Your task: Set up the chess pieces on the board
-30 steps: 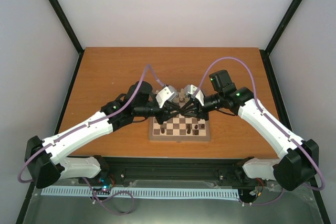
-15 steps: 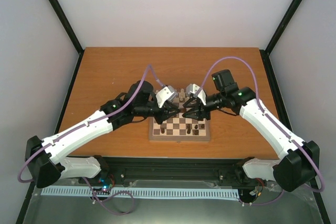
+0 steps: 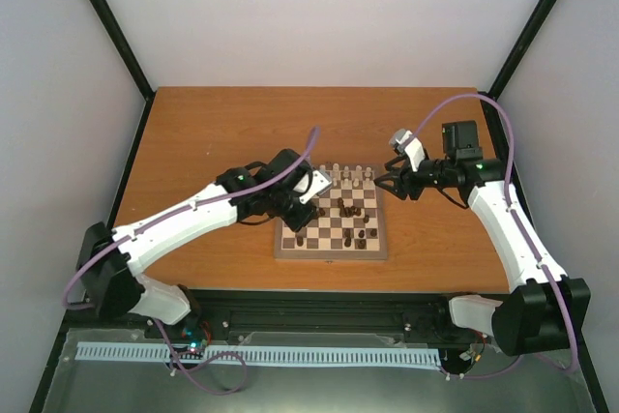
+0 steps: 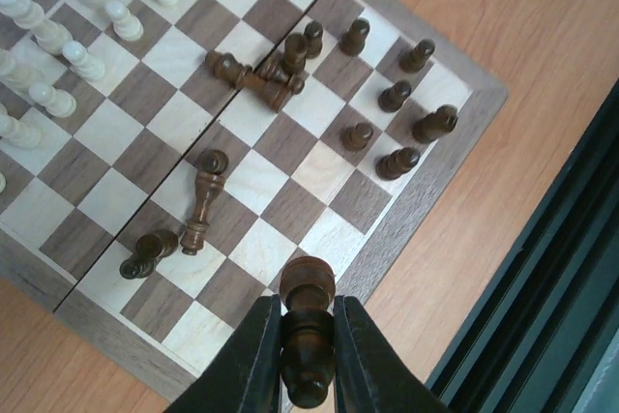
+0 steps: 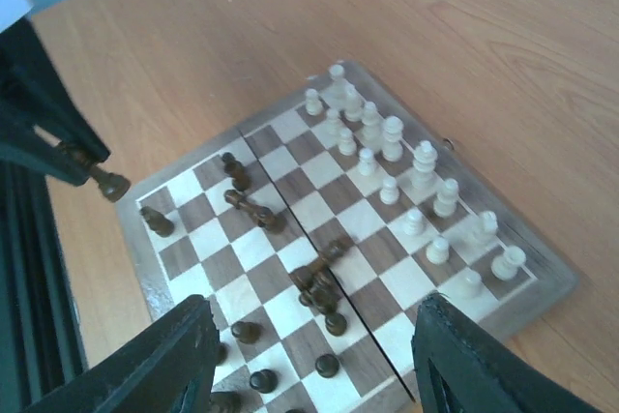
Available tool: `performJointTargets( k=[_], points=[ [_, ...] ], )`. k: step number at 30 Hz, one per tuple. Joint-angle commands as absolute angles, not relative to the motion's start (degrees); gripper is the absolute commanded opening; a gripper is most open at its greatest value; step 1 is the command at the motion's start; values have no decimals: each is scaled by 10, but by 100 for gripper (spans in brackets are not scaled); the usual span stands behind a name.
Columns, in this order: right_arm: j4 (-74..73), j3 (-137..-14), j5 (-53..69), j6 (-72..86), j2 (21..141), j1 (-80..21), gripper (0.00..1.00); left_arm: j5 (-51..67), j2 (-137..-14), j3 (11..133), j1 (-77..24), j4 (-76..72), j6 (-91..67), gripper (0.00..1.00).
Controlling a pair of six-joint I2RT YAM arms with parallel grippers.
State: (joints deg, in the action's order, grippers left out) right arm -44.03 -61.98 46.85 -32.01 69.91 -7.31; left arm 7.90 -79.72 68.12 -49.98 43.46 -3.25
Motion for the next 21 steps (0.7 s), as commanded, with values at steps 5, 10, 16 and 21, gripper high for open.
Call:
performJointTargets(
  k=[5,10,16,21],
  points=[
    [-420,-609,408,-284,713,-59,56,24,-873,757,-543,527,3,14],
    [-421,-606,407,-288,714,-58,56,3,-908,769,-558,537,7,14],
    [-424,-605,411,-295,718,-57,56,-1,-950,786,-571,544,13,15],
    [-427,-604,413,-296,721,-57,56,0,-977,790,-574,550,18,14]
  ],
)
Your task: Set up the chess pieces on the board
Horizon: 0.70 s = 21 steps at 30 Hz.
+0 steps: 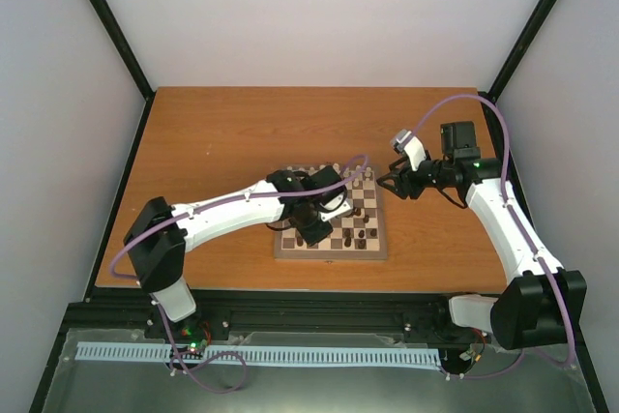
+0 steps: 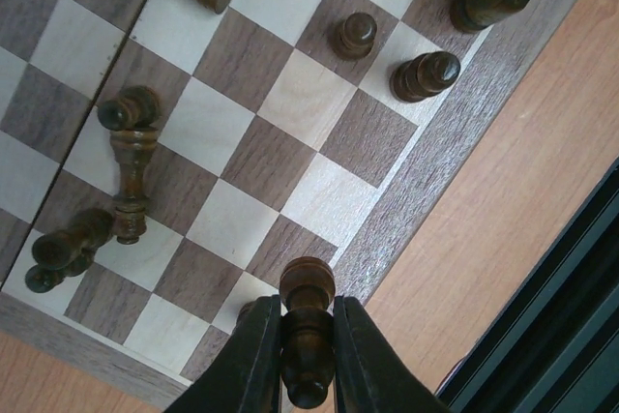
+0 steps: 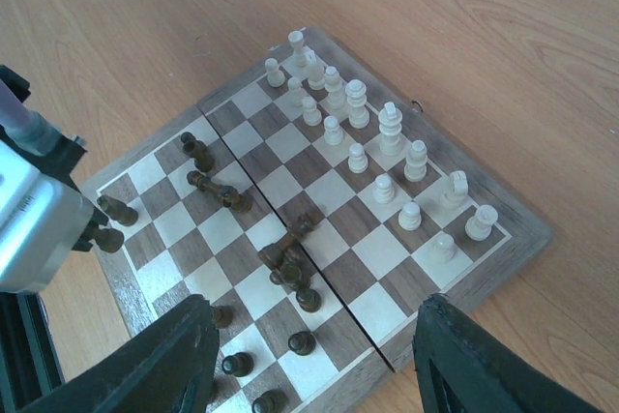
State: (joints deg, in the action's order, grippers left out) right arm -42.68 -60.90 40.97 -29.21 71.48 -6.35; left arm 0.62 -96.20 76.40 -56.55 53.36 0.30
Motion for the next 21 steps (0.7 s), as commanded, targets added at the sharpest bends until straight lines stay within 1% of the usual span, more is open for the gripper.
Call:
performJointTargets(
  k=[1,21],
  points=[
    [-428,-604,414,-298,721,-57,56,-4,-983,790,-573,551,18,14],
    [-433,-604,420,-303,726,-56,56,-14,-1053,782,-575,554,22,16]
  ],
)
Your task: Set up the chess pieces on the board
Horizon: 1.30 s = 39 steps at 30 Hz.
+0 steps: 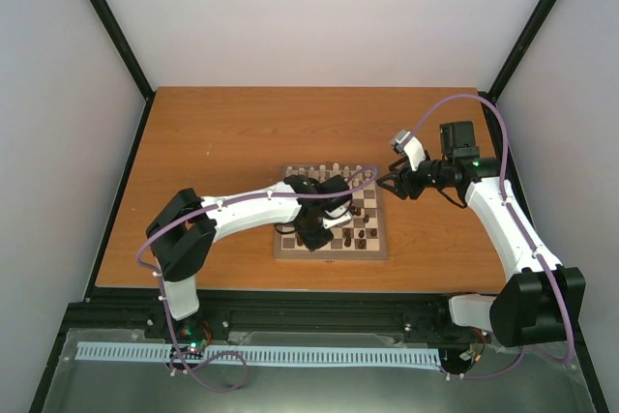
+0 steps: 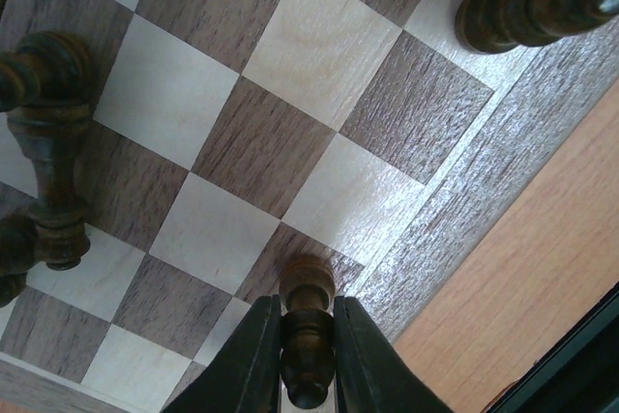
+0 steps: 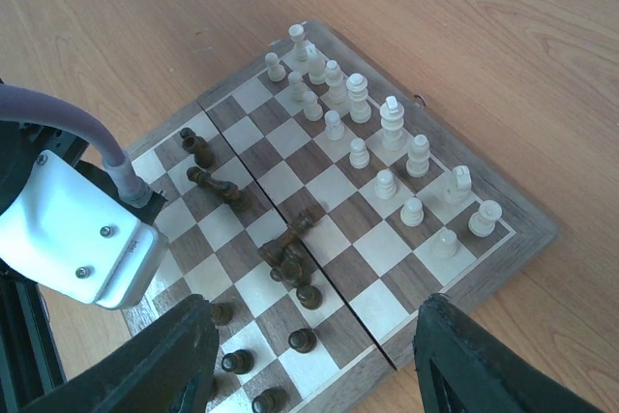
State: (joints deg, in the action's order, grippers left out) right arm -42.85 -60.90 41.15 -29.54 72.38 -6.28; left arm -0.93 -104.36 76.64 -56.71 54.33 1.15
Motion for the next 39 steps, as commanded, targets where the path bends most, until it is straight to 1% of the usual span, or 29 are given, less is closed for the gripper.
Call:
performJointTargets(
  k=[1,6,13,16,20,26,32,39],
  points=[
    [-433,-604,421,-303,726,-56,56,-14,-1053,782,-575,554,22,16],
    [-435,-605,423,-304,729,-56,56,-17,-1057,780,-575,555,20,19],
    [-437,-606,425,-305,730,-56,56,-12,-1033,781,-575,545,13,29],
    [-437,-606,427,-304,731,-56,56,-23,-998,786,-575,537,13,35],
    [-448,-611,437,-317,739,-56,56,-45,-921,784,-573,518,9,43],
    [-471,-645,439,-347,776,-61,52,-62,-814,740,-532,459,-39,50],
    [-469,-688,350,-367,822,-131,46,-61,-791,682,-459,417,-128,48],
    [-475,-729,270,-436,889,-249,44,4,-786,591,-397,342,-214,39]
  ],
)
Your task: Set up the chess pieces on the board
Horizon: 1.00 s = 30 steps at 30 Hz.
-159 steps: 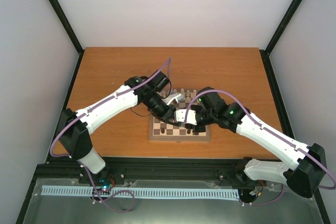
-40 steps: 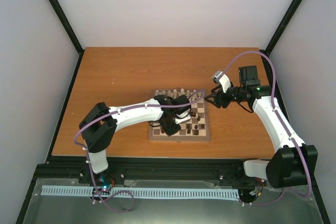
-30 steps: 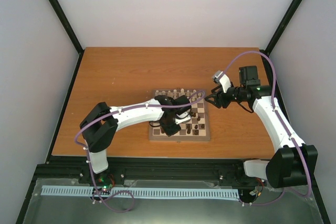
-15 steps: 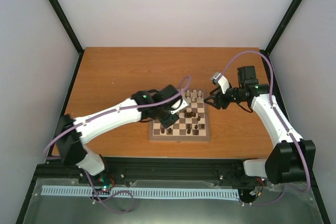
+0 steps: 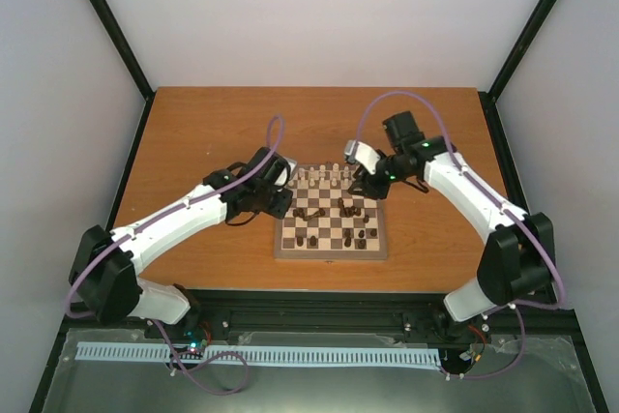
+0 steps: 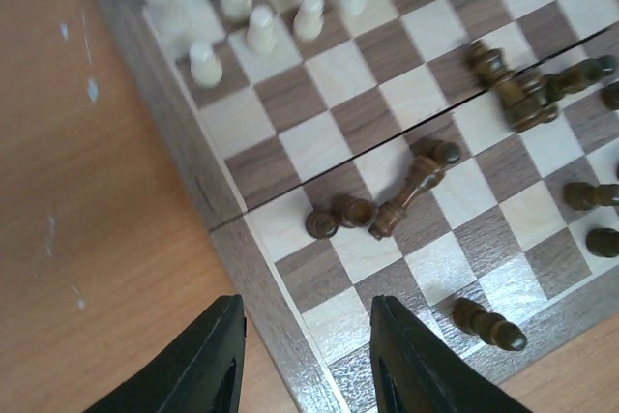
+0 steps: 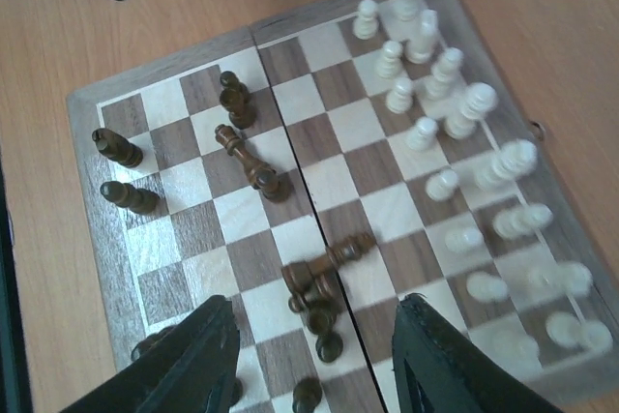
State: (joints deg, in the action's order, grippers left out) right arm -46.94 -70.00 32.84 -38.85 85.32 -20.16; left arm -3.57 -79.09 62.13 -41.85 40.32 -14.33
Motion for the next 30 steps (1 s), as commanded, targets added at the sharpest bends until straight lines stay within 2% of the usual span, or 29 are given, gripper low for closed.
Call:
performJointTargets(
  k=[1,4,8,12,14,21,30],
  points=[
    [-477,-740,266,-438,903,-260,43,4,-785,581,-392,336,-224,38],
    [-481,-776,258,-431,947,-295,42,-10,-774,557,-370,331,-260,37],
    [-483,-824,226,-413,1004,-343,41,-30,-729,531,-327,351,-314,43],
    [-500,-875,208,-400,1068,-377,43,-76,-676,549,-276,416,-321,63],
    [-506,-889,202,-396,1090,-386,43,-78,-652,565,-262,434,-299,68],
    [-515,-904,213,-393,1130,-405,43,-169,-642,573,-234,445,-234,69],
    [-516,-924,223,-379,1162,-431,47,-61,-644,552,-143,413,-218,67]
  ],
)
